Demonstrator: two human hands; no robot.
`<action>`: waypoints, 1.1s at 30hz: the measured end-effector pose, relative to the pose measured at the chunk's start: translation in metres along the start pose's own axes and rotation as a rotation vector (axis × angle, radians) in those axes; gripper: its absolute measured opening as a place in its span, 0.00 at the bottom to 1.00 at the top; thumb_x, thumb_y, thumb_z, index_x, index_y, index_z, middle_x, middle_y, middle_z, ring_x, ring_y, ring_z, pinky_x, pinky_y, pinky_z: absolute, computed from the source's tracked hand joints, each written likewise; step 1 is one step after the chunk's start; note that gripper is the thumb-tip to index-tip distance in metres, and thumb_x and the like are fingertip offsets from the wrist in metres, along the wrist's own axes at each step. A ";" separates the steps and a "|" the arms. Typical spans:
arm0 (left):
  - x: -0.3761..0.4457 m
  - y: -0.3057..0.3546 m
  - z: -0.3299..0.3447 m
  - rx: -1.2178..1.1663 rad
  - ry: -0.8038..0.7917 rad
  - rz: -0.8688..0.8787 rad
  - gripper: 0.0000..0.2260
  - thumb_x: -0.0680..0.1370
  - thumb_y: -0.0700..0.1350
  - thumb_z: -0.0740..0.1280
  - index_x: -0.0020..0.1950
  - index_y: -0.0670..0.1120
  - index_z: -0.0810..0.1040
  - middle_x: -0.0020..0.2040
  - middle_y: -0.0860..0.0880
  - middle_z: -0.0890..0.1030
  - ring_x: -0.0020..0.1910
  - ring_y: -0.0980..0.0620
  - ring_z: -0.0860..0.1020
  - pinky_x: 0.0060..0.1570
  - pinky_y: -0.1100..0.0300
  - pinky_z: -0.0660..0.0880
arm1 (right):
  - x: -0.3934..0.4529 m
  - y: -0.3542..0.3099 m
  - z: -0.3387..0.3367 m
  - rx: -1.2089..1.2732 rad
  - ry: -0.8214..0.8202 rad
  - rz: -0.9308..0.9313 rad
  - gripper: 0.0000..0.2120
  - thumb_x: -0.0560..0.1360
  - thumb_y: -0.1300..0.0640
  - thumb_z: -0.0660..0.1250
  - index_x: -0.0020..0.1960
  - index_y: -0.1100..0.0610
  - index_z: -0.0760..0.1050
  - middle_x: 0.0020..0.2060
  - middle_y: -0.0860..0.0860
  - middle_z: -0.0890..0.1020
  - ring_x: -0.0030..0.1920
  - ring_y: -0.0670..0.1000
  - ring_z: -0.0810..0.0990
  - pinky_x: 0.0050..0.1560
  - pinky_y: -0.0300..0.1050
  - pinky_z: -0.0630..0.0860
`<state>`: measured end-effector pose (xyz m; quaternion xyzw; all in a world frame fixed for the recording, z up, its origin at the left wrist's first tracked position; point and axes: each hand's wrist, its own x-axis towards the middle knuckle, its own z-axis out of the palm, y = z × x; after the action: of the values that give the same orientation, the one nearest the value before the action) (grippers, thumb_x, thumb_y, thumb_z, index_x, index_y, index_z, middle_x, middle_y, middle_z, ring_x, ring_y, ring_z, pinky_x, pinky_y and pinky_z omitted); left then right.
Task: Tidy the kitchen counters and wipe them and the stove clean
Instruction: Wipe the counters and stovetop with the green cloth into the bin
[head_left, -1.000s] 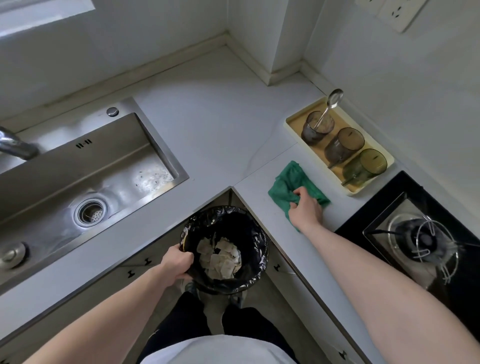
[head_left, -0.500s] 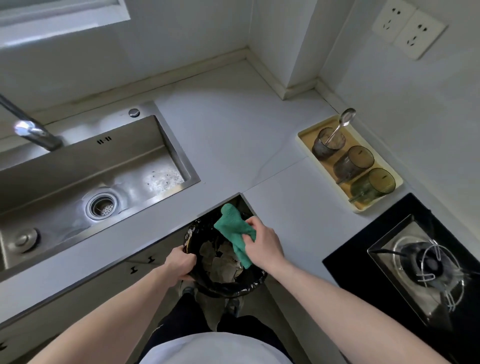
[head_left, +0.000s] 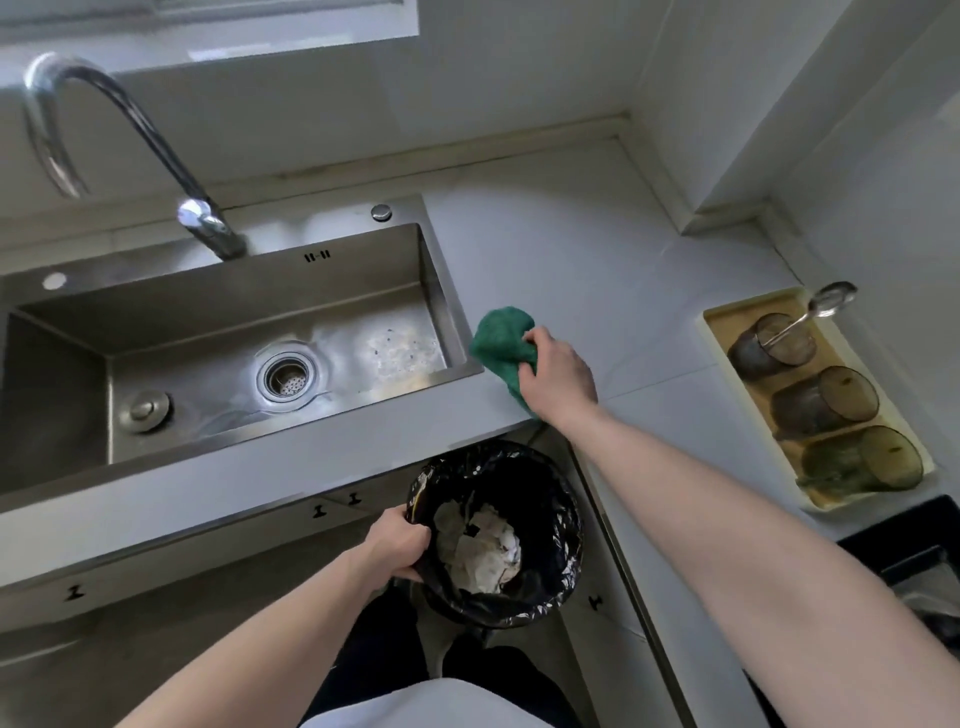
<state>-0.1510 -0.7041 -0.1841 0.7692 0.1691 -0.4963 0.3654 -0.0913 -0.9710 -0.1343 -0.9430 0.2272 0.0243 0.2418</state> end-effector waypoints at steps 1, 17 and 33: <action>0.002 -0.001 0.000 -0.011 0.002 0.003 0.15 0.74 0.35 0.58 0.57 0.45 0.77 0.50 0.41 0.83 0.35 0.42 0.87 0.31 0.53 0.83 | 0.009 -0.003 0.006 -0.051 -0.057 -0.016 0.16 0.77 0.57 0.63 0.64 0.51 0.70 0.57 0.53 0.80 0.59 0.58 0.77 0.55 0.51 0.74; 0.018 0.010 0.009 0.019 -0.018 0.005 0.14 0.74 0.35 0.60 0.59 0.42 0.76 0.51 0.38 0.83 0.37 0.40 0.87 0.34 0.49 0.84 | -0.031 0.086 0.009 -0.188 -0.192 0.081 0.25 0.70 0.71 0.60 0.56 0.45 0.66 0.57 0.50 0.83 0.49 0.59 0.81 0.49 0.52 0.78; 0.024 0.018 0.019 0.234 0.026 0.085 0.13 0.73 0.36 0.62 0.55 0.43 0.78 0.47 0.36 0.84 0.37 0.39 0.87 0.35 0.46 0.85 | -0.158 0.159 -0.035 -0.034 0.027 0.393 0.16 0.75 0.61 0.62 0.60 0.47 0.68 0.51 0.52 0.83 0.50 0.59 0.80 0.46 0.49 0.73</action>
<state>-0.1410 -0.7329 -0.2031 0.8194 0.0818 -0.4867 0.2917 -0.3049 -1.0456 -0.1500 -0.8846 0.4100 0.0622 0.2133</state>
